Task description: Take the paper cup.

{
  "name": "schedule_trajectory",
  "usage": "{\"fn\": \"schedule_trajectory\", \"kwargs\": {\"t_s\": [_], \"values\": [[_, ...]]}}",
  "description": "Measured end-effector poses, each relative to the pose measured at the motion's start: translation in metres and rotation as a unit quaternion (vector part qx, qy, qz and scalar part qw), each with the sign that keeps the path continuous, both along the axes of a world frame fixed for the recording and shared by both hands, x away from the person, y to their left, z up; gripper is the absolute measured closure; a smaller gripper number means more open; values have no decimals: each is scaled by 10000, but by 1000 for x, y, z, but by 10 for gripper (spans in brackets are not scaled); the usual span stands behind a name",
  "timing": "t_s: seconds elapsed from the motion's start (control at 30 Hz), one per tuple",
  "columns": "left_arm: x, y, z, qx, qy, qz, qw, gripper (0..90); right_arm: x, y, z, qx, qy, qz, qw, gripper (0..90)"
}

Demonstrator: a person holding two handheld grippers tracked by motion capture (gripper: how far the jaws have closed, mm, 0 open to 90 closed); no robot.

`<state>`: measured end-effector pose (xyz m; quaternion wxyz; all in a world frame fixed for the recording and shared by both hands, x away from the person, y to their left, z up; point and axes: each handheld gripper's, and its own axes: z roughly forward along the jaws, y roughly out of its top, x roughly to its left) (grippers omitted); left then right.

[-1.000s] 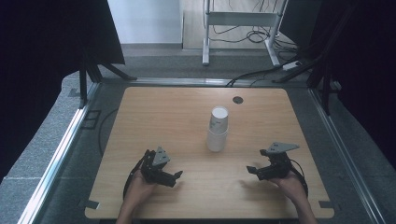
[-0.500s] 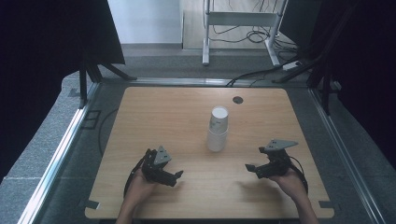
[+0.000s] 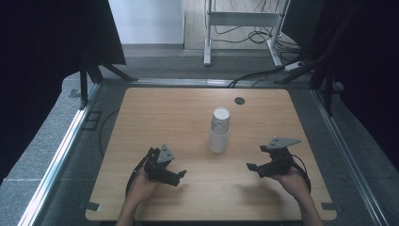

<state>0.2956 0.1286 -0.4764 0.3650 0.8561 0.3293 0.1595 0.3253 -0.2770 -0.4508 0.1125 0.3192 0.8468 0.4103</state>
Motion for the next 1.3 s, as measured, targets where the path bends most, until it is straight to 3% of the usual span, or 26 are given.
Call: {"fn": "schedule_trajectory", "kwargs": {"t_s": [0.1,0.33,0.6,1.0,1.3], "values": [[2,-2,6,-149,81,24,9999,0,2,3,5,-29,-8,50,10000,47],[9,-11,17,-268,88,11,9996,11,6,7,12,-24,40,89,9999,46],[14,-20,25,-36,1,-73,10000,1,10,11,20,32,98,153,9998,60],[26,-33,30,-16,-31,-381,9993,0,21,21,29,-20,69,241,9997,66],[39,-41,35,-101,-2,-398,9992,26,29,25,32,22,100,295,9995,60]]}}
